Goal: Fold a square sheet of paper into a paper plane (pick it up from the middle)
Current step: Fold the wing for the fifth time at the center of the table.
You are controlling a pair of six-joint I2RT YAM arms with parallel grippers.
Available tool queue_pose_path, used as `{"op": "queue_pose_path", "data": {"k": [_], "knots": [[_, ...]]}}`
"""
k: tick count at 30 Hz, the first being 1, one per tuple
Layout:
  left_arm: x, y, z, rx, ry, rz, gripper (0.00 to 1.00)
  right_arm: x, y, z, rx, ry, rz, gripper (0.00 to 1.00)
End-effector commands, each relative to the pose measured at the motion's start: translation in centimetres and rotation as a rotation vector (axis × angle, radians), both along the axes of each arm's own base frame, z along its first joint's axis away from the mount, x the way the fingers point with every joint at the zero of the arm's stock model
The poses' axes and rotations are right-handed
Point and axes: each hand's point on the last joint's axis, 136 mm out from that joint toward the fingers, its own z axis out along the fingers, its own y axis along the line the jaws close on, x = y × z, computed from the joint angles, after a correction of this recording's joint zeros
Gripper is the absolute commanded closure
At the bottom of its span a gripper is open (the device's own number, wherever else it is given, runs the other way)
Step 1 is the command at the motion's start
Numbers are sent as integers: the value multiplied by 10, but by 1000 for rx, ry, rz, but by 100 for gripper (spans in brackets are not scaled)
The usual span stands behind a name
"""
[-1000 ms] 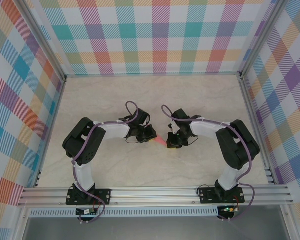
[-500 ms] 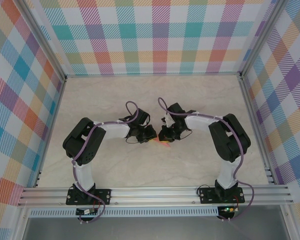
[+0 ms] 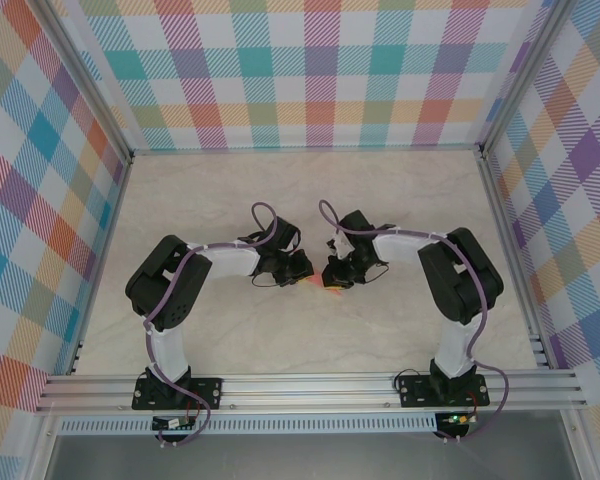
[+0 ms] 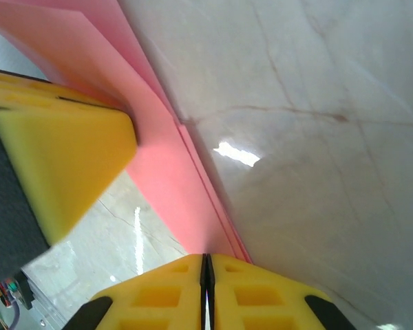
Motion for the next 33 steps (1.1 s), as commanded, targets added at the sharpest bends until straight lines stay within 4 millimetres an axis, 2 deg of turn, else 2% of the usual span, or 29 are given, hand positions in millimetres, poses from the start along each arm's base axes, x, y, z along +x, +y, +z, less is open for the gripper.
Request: {"op": "queue_pose_path", "data": {"k": [1,6,8,15,25,33], "knots": [[-25,51,-60,266,113,49,86,-20,-26,-6,-98,52,-1,88],[-23,50,-58,260,109,48,86,-10,-9,28,-3,-12,7,88],[-24,50,-58,259,111,50,86,-11,-4,35,17,-25,18,88],[-24,50,-58,258,110,48,86,-23,1,20,-19,15,51,87],[-23,50,-57,264,110,48,86,-20,-20,-3,-173,24,23,88],[-23,51,-57,270,110,46,86,-21,-25,-10,-153,52,-1,88]]}}
